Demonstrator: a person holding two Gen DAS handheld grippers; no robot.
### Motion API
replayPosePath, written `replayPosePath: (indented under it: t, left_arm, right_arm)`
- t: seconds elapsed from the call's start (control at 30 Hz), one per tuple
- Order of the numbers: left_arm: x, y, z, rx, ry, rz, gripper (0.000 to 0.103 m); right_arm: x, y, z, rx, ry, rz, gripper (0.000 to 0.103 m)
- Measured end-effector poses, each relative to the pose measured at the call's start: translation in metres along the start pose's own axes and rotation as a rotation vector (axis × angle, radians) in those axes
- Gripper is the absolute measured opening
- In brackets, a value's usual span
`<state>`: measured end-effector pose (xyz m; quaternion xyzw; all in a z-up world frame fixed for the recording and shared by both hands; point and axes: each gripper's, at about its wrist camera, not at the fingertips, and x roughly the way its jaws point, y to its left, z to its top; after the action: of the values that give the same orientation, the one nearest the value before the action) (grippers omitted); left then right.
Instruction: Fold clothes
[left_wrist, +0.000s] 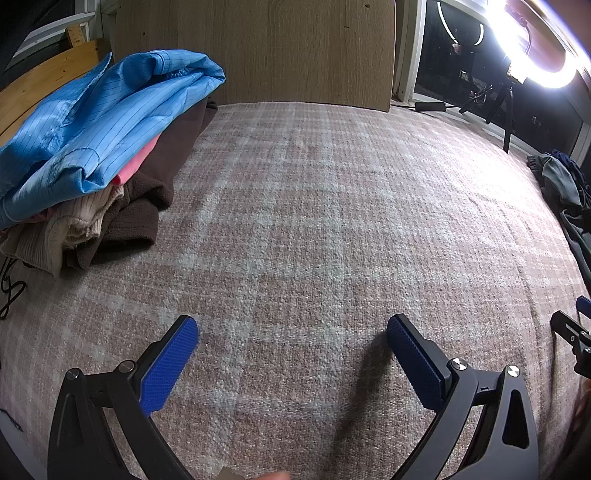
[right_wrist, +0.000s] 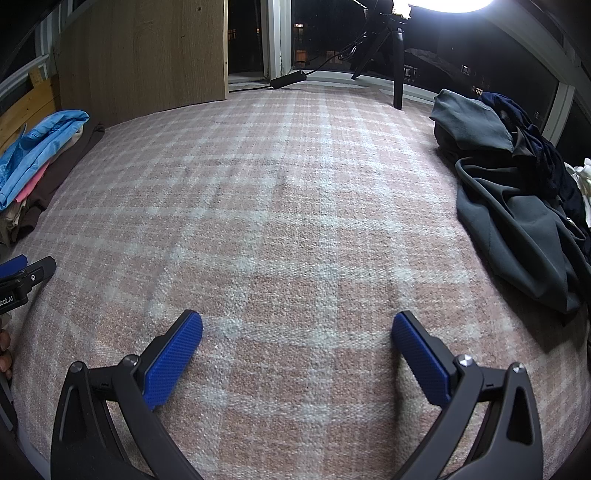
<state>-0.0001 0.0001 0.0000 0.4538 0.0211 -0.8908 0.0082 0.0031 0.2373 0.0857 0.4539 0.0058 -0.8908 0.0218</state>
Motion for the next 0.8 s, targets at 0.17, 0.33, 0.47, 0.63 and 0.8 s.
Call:
replayPosePath:
  t: [0.17, 0.33, 0.47, 0.63, 0.8]
  left_arm:
    - [0.0004, -0.0013, 0.0008, -0.001, 0.000, 0.005, 0.103]
    - [0.0010, -0.0030, 0.0016, -0.006, 0.000, 0.010, 0.103]
    - [0.0009, -0.0028, 0.0013, -0.008, 0.000, 0.010, 0.103]
    - [0.0009, -0.0027, 0.0009, -0.008, 0.000, 0.010, 0.103]
    - [0.0012, -0.0001, 0.0013, -0.008, 0.000, 0.010, 0.103]
  right_arm:
    - [0.0006, -0.0008, 0.0002, -0.001, 0.000, -0.001, 0.103]
    - [0.0012, -0.0016, 0.0005, -0.002, 0.000, -0.002, 0.103]
    - [0.0011, -0.0017, 0.0006, -0.001, 0.000, -0.001, 0.103]
    - [0.0010, -0.0015, 0.0008, 0.000, 0.000, -0.001, 0.103]
    - [0.0009, -0.0008, 0.0007, 0.001, 0.000, -0.001, 0.103]
